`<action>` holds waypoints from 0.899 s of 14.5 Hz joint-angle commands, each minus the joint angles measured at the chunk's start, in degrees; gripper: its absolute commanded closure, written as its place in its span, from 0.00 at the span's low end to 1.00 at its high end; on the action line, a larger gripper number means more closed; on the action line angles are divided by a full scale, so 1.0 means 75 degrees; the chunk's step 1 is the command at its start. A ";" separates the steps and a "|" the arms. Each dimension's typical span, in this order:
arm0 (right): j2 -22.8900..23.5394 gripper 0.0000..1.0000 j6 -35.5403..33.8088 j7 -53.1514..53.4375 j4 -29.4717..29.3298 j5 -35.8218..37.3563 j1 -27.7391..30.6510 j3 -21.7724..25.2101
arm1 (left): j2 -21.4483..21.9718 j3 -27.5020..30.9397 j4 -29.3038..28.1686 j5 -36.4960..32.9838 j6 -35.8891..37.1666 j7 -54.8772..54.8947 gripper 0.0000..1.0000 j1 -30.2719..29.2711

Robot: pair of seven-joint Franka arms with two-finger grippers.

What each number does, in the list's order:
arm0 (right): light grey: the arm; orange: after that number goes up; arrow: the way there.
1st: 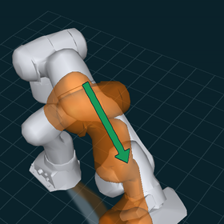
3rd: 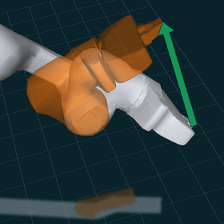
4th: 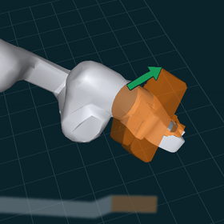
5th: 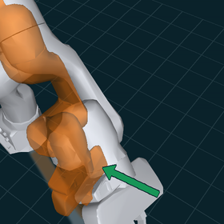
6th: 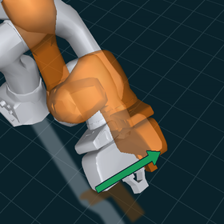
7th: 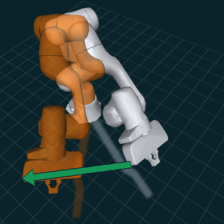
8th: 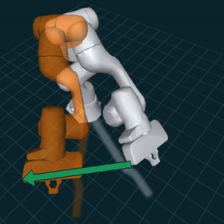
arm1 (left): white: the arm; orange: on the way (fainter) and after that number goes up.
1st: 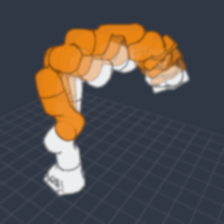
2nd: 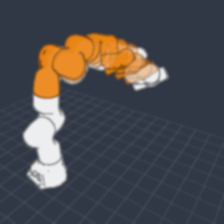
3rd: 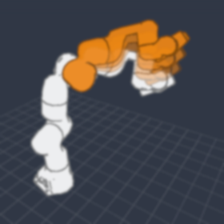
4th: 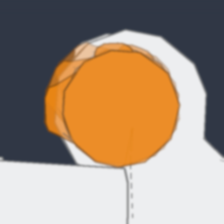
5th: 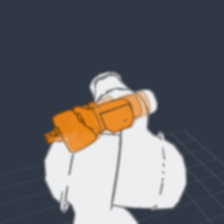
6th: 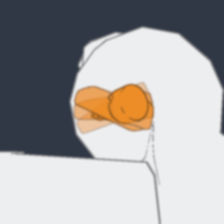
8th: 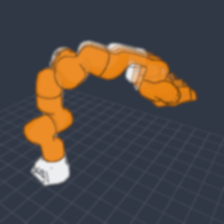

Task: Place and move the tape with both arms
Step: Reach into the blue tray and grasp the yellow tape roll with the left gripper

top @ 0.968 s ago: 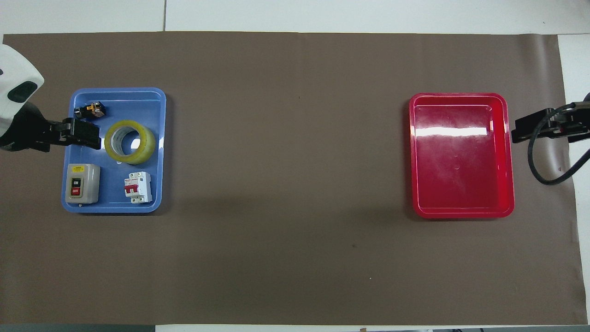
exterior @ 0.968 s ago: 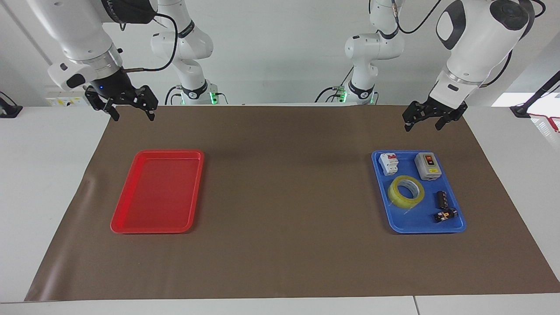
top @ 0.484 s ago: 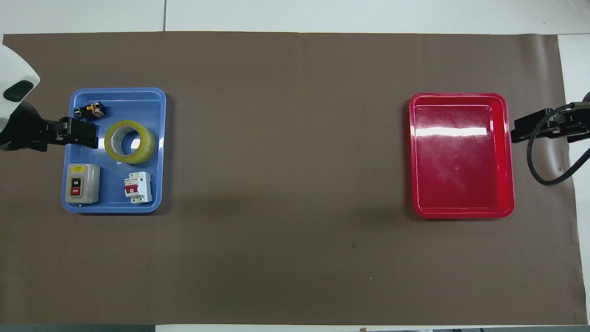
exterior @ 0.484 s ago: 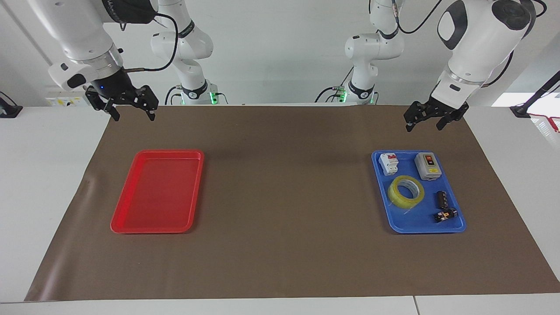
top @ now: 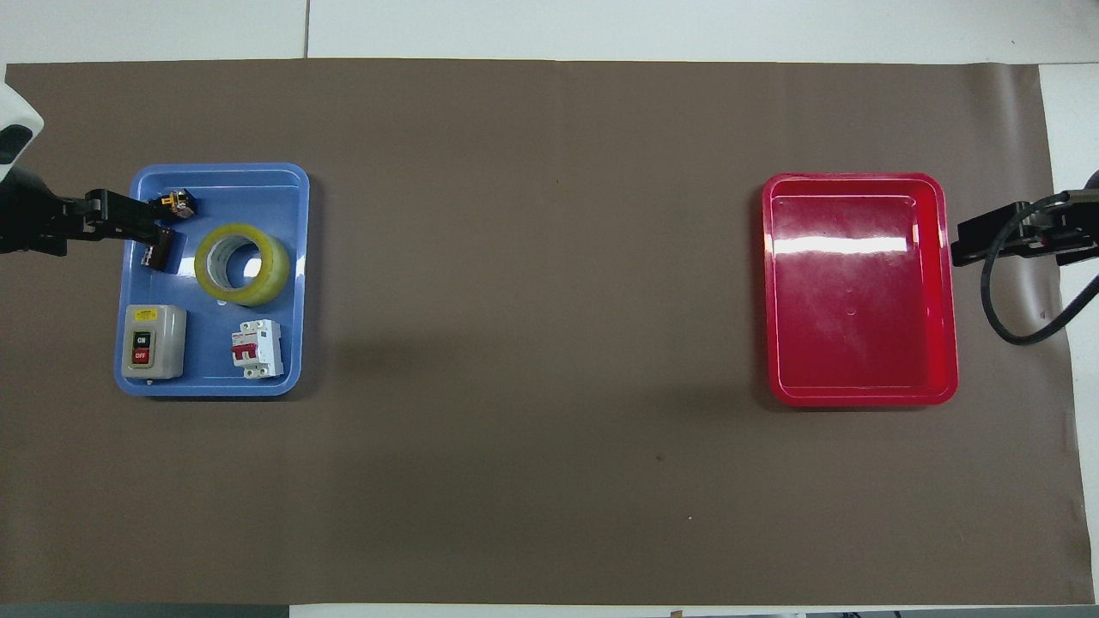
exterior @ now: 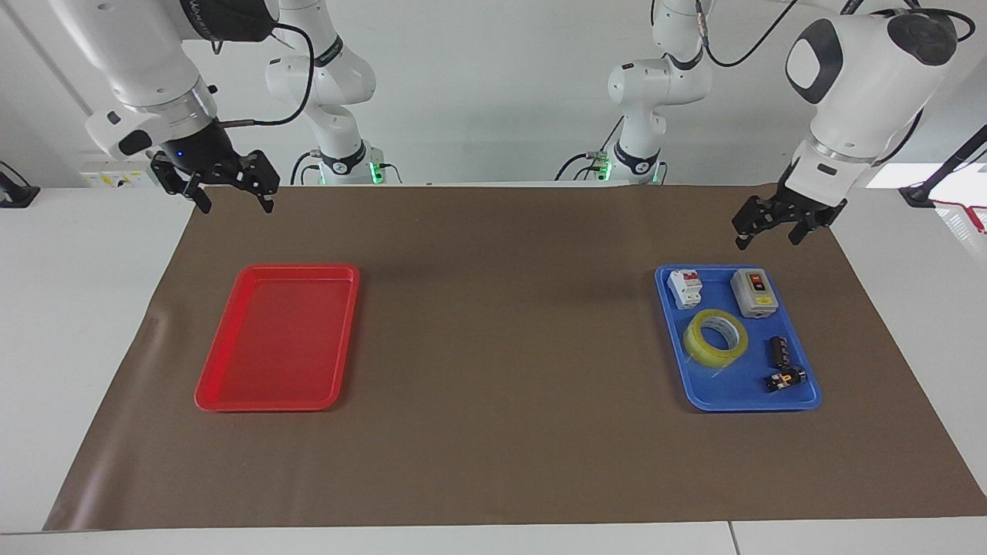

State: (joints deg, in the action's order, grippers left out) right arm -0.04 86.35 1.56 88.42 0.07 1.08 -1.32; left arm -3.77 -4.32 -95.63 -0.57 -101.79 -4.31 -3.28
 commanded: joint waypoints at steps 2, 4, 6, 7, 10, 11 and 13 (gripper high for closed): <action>0.0064 0.00 0.0018 -0.0184 -0.0106 0.0096 0.0032 -0.0036 | -0.0749 0.0002 -0.0431 -0.0170 -0.1271 0.0106 0.00 -0.0430; 0.0064 0.00 0.0018 -0.0184 -0.0106 0.0096 0.0032 -0.0036 | -0.0960 0.0002 -0.1004 -0.0205 -0.2231 0.0117 0.00 -0.0698; 0.0064 0.00 0.0018 -0.0184 -0.0106 0.0096 0.0032 -0.0036 | -0.1137 0.0002 -0.1590 -0.0450 -0.3274 0.0513 0.00 -0.1049; 0.0064 0.00 0.0018 -0.0184 -0.0106 0.0096 0.0032 -0.0036 | -0.1149 0.0002 -0.1791 -0.0451 -0.3558 0.0794 0.00 -0.1237; 0.0064 0.00 0.0018 -0.0196 -0.0106 0.0096 0.0032 -0.0036 | -0.1266 -0.0010 -0.1945 -0.0451 -0.3608 0.0460 0.00 -0.1157; 0.0064 0.00 0.0018 -0.0196 -0.0106 0.0084 0.0032 -0.0036 | -0.1266 -0.0010 -0.1933 -0.0451 -0.3572 0.0225 0.00 -0.1029; 0.0064 0.00 0.0006 -0.0196 -0.0106 0.0096 0.0032 -0.0036 | -0.1301 -0.0033 -0.1968 -0.0451 -0.3584 -0.0034 0.00 -0.0864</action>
State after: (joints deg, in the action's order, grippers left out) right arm -0.04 86.35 1.56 88.42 0.07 1.08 -1.32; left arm -14.23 -4.57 -109.08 -2.23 -127.83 -1.33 -11.46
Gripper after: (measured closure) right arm 0.000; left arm 0.000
